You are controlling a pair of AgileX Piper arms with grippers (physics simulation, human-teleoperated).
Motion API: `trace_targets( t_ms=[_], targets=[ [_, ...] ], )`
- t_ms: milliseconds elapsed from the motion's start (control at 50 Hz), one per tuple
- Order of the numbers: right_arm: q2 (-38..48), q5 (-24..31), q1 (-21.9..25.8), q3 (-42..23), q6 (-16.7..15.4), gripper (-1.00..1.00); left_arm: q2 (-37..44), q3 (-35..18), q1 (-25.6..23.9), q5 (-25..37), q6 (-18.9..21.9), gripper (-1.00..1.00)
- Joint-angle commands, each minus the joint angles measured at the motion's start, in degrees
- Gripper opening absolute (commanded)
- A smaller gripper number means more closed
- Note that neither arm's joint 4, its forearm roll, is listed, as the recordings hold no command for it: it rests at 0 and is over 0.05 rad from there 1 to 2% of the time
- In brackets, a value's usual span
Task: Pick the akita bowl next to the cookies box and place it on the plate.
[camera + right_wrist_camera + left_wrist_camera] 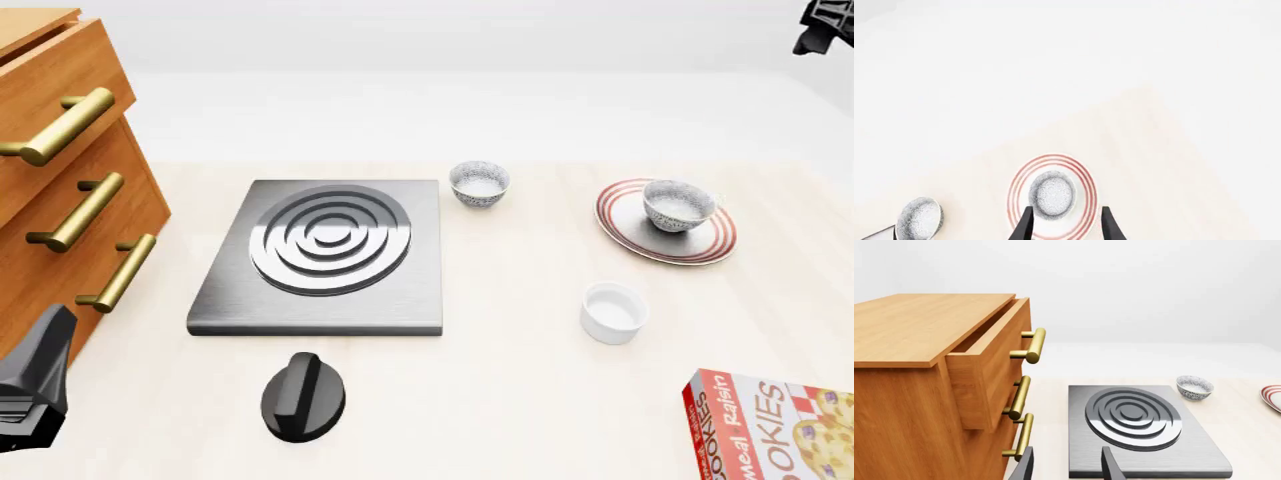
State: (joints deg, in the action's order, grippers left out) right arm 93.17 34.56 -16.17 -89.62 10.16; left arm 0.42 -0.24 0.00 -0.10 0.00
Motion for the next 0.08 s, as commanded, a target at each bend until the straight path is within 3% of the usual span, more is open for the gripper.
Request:
trace_targets(
  t_ms=[20,80],
  targets=[
    [-10.5,-3.9,0.2,8.4,-0.6,1.00,0.0,0.0,0.0,0.0,0.0,1.00],
    [-13.5,-4.4,0.5,11.0,0.0,1.00,0.0,0.0,0.0,0.0,0.0,1.00]
  ],
)
